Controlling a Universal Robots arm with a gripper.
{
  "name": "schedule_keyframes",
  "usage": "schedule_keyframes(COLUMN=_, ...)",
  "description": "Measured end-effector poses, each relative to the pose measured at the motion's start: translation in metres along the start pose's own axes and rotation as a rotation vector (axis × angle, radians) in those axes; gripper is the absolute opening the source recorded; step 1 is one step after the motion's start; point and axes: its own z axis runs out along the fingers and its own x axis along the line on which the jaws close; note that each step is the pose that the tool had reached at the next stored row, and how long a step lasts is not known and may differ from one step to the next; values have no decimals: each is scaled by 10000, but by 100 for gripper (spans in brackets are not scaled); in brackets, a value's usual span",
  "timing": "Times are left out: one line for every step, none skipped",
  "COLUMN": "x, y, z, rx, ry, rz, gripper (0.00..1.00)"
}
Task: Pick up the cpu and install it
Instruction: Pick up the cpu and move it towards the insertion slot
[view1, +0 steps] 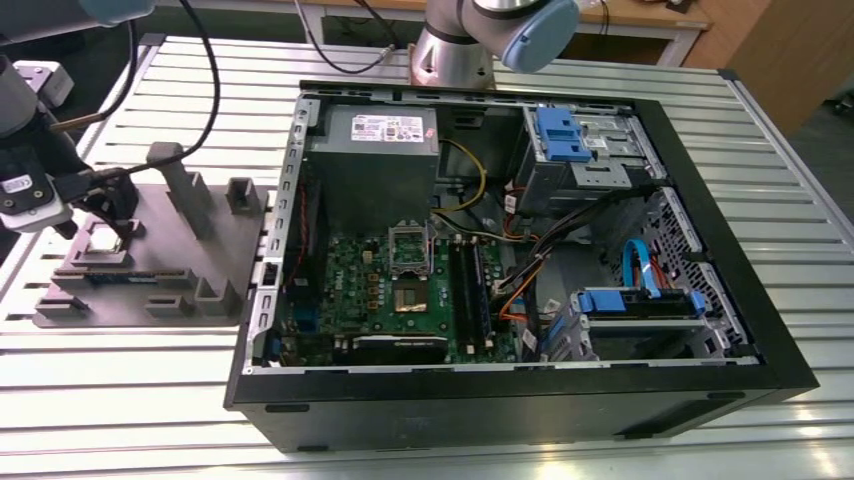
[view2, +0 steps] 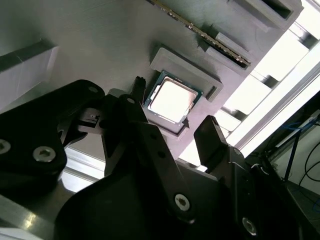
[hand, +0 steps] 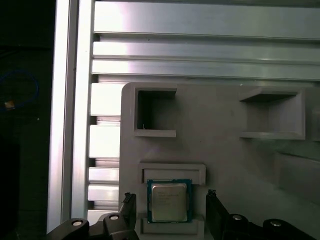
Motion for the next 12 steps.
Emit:
schedule_keyframes(x=0, y=0, z=3, rx=0, ry=-1, rz=0, gripper=66)
schedule_keyframes(x=0, y=0, z=7, rx=-1, ry=-1, rz=-1, gripper=66)
schedule_keyframes(x=0, y=0, z=12, rx=-2, ry=-3, rz=0, gripper=66)
schedule_keyframes(x=0, y=0, z=22, rx=-2, ry=-3, rz=0, gripper=66)
schedule_keyframes(x=0, y=-1, z=31, rx=0, ry=-1, rz=0, gripper=66)
schedule_keyframes(x=2, y=-1, z=35, rx=0, ry=0, rz=0, gripper=66)
schedule_keyframes(x=2, y=-1, z=38, rx=0, ry=1, rz=0, gripper=66)
schedule_keyframes(x=1, y=-1, z=44, rx=-1, ry=-1, rz=0, gripper=66)
schedule_keyframes(x=2, y=-2, z=51, rx=-1, ry=-1, rz=3, gripper=66)
schedule_keyframes(x=2, y=-2, z=56, rx=-1, ry=-1, rz=13, gripper=66)
schedule_keyframes(x=1, y=-2, z=63, rx=-1, ry=-2, rz=26, gripper=66)
schedule_keyframes(x=2, y=-2, z=70, rx=0, ry=-2, rz=39, gripper=66)
